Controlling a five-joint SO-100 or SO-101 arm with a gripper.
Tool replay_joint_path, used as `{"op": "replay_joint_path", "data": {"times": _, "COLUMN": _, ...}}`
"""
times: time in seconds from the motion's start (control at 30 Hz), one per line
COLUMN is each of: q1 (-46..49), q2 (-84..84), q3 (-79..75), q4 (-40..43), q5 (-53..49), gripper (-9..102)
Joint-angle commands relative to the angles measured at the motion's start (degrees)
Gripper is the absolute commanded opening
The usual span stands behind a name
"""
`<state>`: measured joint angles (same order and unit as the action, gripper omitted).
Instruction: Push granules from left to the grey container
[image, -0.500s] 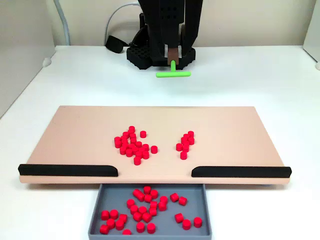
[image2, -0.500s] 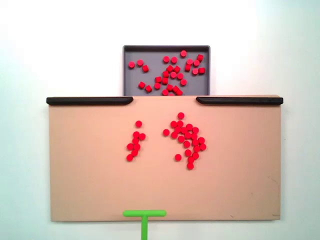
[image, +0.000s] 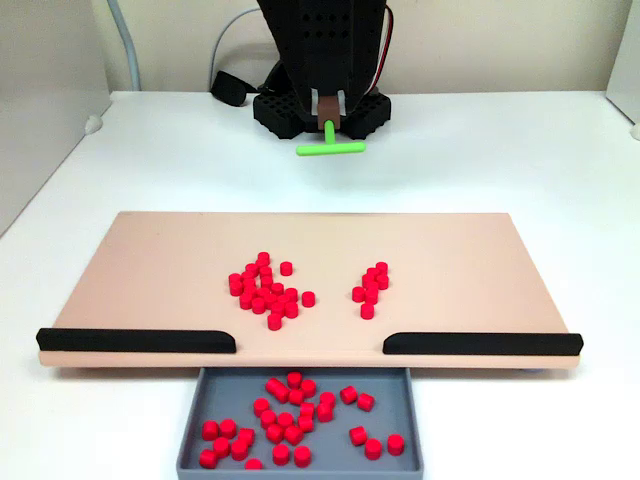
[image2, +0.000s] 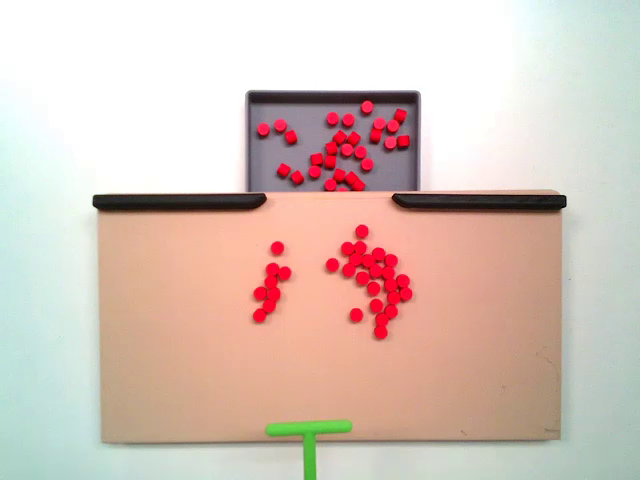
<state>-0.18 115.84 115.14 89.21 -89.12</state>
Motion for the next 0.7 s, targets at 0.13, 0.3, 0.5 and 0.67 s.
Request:
{"op": "replay_joint_path", "data": {"times": 0.13, "q1": 0.44, "q2": -0.18, "q3": -0.35, "q4": -0.44, "q5": -0.88, "gripper": 0}}
{"op": "replay_joint_path", "data": {"times": 0.3, "q1": 0.26, "q2": -0.09, "q3": -0.35, "q4": -0.44, "q5": -0.70, "gripper": 0}}
{"op": "replay_joint_path", "data": {"times": 0.5, "q1": 0.00, "q2": -0.26, "q3": -0.35, "q4": -0.44, "q5": -0.88, "gripper": 0}}
{"op": "replay_joint_path", "data": {"times": 0.67, "q1": 0.26, "q2": -0.53, "q3": -0.35, "q4": -0.44, "q5": -1.23, "gripper": 0}}
